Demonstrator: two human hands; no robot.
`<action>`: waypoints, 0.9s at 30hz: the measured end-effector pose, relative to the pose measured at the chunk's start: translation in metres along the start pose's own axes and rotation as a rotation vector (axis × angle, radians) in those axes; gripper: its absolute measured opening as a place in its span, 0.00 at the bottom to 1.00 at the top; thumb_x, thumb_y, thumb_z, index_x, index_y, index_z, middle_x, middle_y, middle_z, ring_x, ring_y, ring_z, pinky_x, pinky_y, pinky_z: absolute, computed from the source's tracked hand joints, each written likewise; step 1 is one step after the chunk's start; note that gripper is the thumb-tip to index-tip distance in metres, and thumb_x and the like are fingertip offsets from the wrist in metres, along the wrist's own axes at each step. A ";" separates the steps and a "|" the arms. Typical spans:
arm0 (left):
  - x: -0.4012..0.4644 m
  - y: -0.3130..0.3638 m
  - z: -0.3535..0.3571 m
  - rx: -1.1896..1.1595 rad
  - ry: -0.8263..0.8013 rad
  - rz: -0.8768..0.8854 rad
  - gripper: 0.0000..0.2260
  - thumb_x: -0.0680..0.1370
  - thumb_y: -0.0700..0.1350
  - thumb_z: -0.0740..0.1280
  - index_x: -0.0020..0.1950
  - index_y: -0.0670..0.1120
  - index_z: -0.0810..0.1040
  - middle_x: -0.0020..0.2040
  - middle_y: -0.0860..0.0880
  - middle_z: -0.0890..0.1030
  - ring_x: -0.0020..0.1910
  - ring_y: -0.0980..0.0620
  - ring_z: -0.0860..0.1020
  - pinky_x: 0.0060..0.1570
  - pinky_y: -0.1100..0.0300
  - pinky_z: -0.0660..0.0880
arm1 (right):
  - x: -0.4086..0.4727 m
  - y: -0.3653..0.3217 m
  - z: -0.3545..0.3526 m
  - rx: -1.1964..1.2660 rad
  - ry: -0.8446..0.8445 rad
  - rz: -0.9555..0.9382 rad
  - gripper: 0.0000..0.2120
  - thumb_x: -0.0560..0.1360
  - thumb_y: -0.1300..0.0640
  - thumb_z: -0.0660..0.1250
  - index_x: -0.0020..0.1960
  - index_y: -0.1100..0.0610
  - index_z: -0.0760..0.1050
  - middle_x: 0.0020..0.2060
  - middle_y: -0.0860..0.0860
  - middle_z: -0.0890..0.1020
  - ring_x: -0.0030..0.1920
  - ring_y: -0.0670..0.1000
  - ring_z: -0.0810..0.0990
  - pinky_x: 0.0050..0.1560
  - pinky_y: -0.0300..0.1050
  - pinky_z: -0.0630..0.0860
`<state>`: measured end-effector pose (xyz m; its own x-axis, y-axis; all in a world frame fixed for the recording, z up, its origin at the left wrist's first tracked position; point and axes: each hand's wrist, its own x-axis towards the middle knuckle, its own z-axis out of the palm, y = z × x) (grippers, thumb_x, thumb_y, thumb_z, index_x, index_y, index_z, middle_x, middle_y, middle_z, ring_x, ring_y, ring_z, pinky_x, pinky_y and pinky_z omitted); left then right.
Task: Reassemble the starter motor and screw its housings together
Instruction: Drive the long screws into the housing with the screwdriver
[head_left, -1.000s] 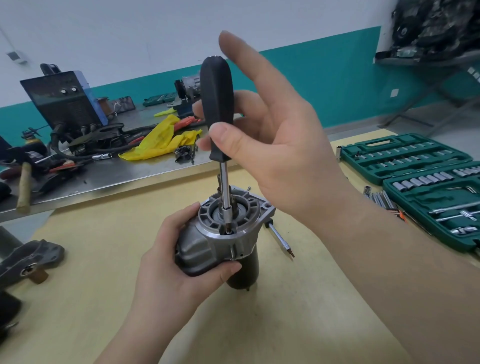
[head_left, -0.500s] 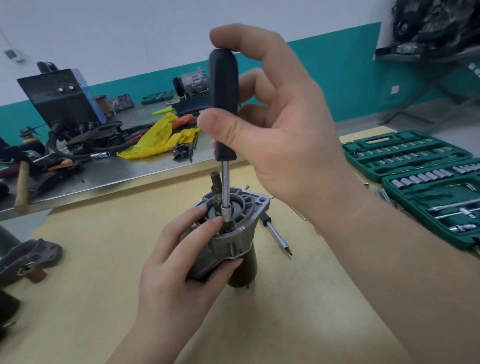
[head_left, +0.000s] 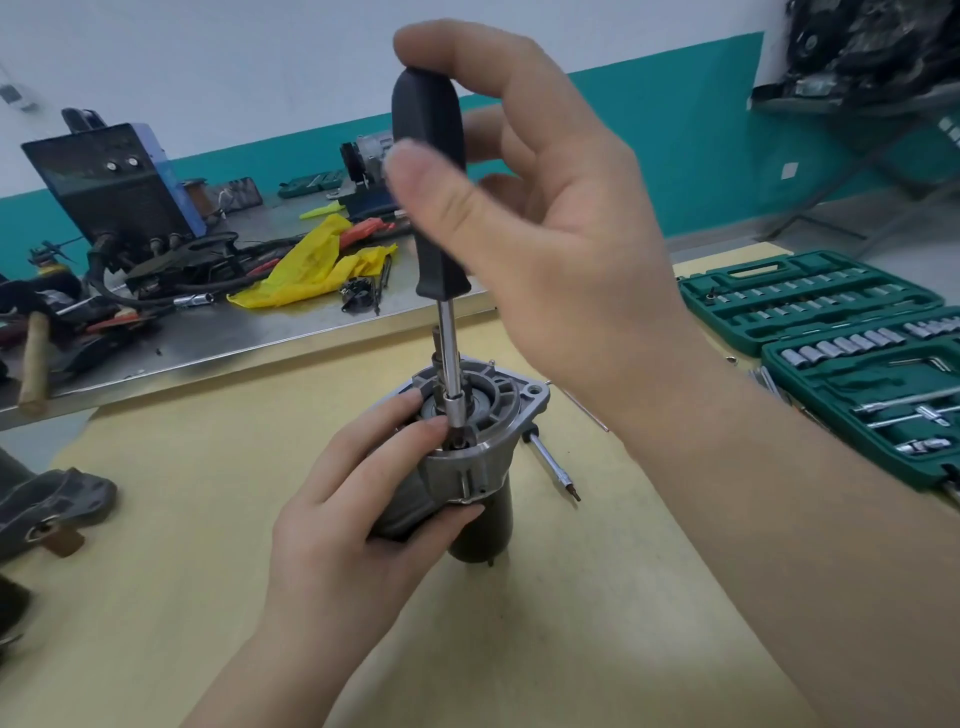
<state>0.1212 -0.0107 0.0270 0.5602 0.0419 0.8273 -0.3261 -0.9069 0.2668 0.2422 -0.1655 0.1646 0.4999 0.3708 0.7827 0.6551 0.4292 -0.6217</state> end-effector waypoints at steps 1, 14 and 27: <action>0.001 0.000 -0.001 -0.003 -0.011 -0.007 0.29 0.70 0.47 0.83 0.69 0.49 0.79 0.71 0.48 0.79 0.71 0.55 0.78 0.71 0.63 0.74 | 0.001 0.000 -0.001 0.056 -0.023 0.024 0.17 0.85 0.63 0.65 0.73 0.57 0.72 0.52 0.57 0.83 0.46 0.60 0.84 0.48 0.58 0.86; 0.009 0.002 -0.007 -0.023 -0.094 -0.042 0.27 0.70 0.52 0.82 0.67 0.52 0.79 0.71 0.52 0.78 0.70 0.56 0.78 0.68 0.66 0.73 | 0.000 -0.002 0.001 0.102 -0.027 0.044 0.17 0.84 0.68 0.63 0.72 0.59 0.71 0.59 0.58 0.81 0.48 0.61 0.87 0.50 0.58 0.86; 0.020 0.016 -0.014 -0.145 -0.116 -0.149 0.24 0.67 0.58 0.81 0.61 0.58 0.81 0.67 0.57 0.79 0.68 0.59 0.78 0.64 0.70 0.72 | 0.001 -0.003 0.001 0.078 -0.034 0.044 0.20 0.85 0.64 0.64 0.76 0.61 0.71 0.50 0.61 0.83 0.50 0.61 0.83 0.51 0.63 0.84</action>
<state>0.1170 -0.0186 0.0547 0.6913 0.1150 0.7133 -0.3344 -0.8243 0.4569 0.2399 -0.1660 0.1671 0.5070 0.4178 0.7539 0.5864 0.4738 -0.6570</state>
